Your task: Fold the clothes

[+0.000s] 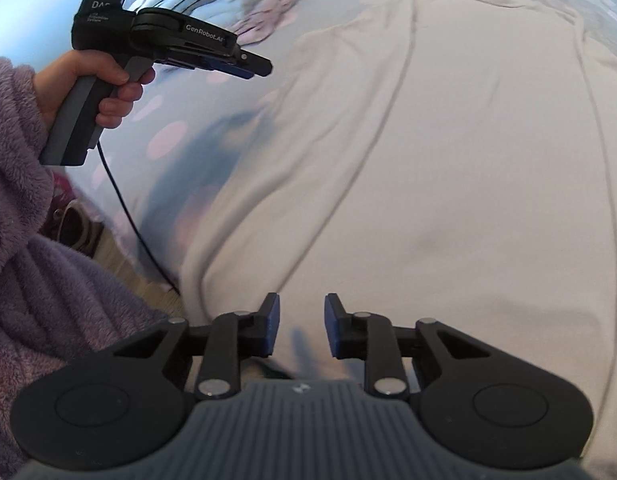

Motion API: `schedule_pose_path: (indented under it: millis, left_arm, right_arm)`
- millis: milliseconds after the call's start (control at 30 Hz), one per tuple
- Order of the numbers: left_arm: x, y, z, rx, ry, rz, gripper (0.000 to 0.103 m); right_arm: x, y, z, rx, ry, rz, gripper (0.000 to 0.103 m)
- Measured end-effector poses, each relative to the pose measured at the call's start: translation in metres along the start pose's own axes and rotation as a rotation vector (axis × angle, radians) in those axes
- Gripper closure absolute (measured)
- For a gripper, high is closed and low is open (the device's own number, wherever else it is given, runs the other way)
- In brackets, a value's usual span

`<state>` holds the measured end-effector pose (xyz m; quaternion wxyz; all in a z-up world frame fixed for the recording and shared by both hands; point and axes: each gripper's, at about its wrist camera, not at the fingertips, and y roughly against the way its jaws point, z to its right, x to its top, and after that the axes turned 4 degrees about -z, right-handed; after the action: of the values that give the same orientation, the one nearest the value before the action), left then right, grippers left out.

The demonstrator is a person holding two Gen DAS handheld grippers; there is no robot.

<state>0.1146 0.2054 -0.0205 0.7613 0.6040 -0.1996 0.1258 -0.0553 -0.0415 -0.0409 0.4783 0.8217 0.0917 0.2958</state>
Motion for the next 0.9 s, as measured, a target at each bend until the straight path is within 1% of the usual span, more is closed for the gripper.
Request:
schedule_pose_path:
  millis: [100,233,433,567,700,800,900]
  left_arm:
    - [-0.024,0.015,0.011,-0.025,-0.037,-0.032,0.079]
    - [-0.054,0.030,0.026,-0.052,-0.081,-0.081,0.079]
    - [-0.099,0.045,0.045,-0.065,-0.129,-0.154,0.079]
    - [-0.120,0.042,0.060,-0.055,-0.173,-0.210,0.080]
    - [-0.131,0.037,0.070,-0.017,-0.205,-0.263,0.080]
    - [-0.139,0.029,0.076,-0.011,-0.231,-0.318,0.080]
    - [-0.148,0.015,0.083,0.001,-0.266,-0.376,0.080]
  right_arm:
    - [-0.006,-0.011,-0.014,0.026,0.044,-0.025,0.081]
    - [-0.014,-0.026,-0.032,0.032,0.118,-0.053,0.085]
    - [-0.034,-0.041,-0.037,0.010,0.182,-0.083,0.087]
    - [-0.041,-0.055,-0.036,0.011,0.196,-0.087,0.087]
    - [-0.045,-0.070,-0.036,-0.018,0.193,-0.086,0.085]
    - [-0.046,-0.083,-0.035,-0.030,0.201,-0.074,0.084]
    - [-0.049,-0.094,-0.036,-0.028,0.227,-0.046,0.090]
